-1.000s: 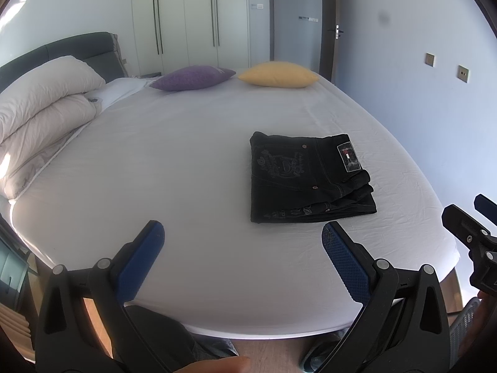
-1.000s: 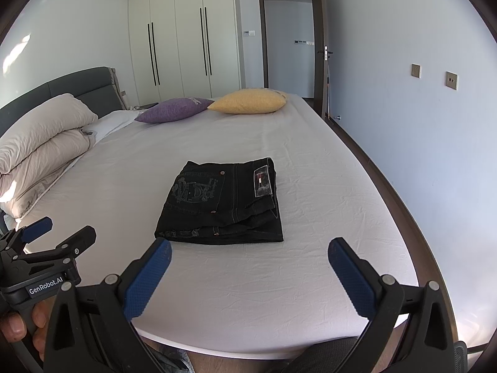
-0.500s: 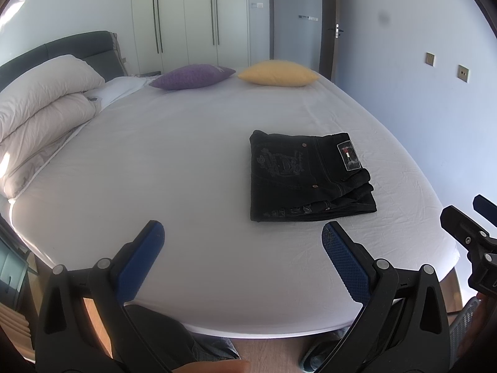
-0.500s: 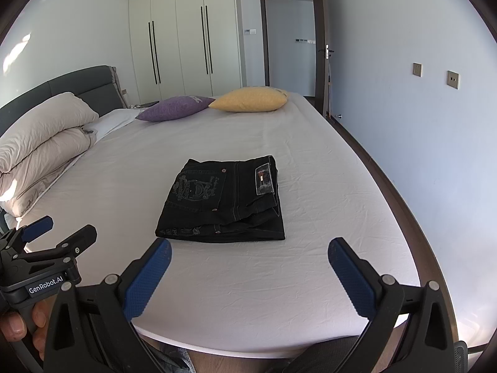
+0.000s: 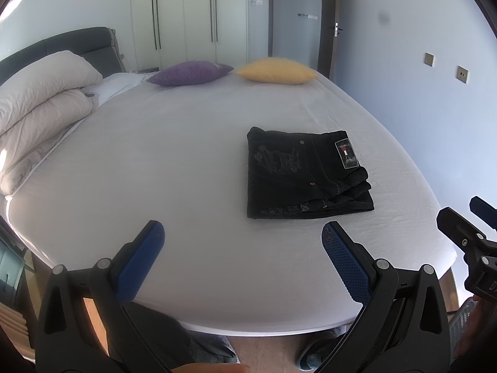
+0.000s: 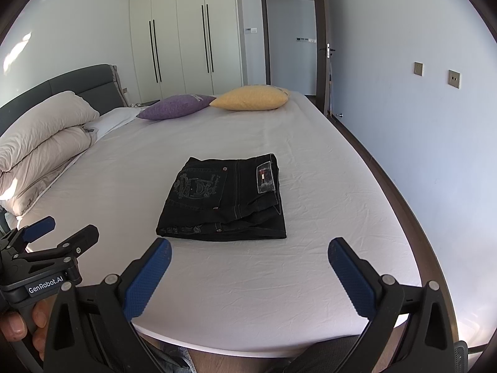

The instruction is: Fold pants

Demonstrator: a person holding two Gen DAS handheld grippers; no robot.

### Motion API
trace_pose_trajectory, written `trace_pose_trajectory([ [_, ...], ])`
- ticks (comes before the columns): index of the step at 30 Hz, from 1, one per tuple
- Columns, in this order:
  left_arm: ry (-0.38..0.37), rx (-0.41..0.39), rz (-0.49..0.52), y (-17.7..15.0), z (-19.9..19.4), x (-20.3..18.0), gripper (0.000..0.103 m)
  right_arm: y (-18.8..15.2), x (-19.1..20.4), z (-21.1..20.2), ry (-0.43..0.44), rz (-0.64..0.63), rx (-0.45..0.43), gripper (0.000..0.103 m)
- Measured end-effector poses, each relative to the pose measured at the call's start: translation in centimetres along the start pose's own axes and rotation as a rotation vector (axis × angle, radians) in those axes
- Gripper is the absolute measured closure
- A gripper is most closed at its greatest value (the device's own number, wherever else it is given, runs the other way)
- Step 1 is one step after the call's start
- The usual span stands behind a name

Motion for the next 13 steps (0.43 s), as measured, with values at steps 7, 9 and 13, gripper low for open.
trace_pose_trajectory([
  [7, -0.009, 0.002, -0.001, -0.08, 0.06, 0.17, 0.000, -0.09, 0.02, 0.06, 0.001, 0.000, 0.002, 0.000],
  [9, -0.010, -0.001, 0.003, -0.05, 0.00, 0.20, 0.000, -0.20, 0.02, 0.08, 0.001, 0.000, 0.004, 0.000],
  [13, -0.007, -0.004, 0.007, -0.06, -0.06, 0.29, 0.000, -0.28, 0.00, 0.11, 0.003, -0.001, 0.005, 0.000],
])
Point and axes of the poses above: each gripper's, at about its wrist camera, not at the fingertips, and z roughly the way its jaws point, x to its left, y to its top, the point moved 7 cm from there along z, roughly the way its jaws point, and after that the axes turned 3 degrees about z, right-handed, at the moved point
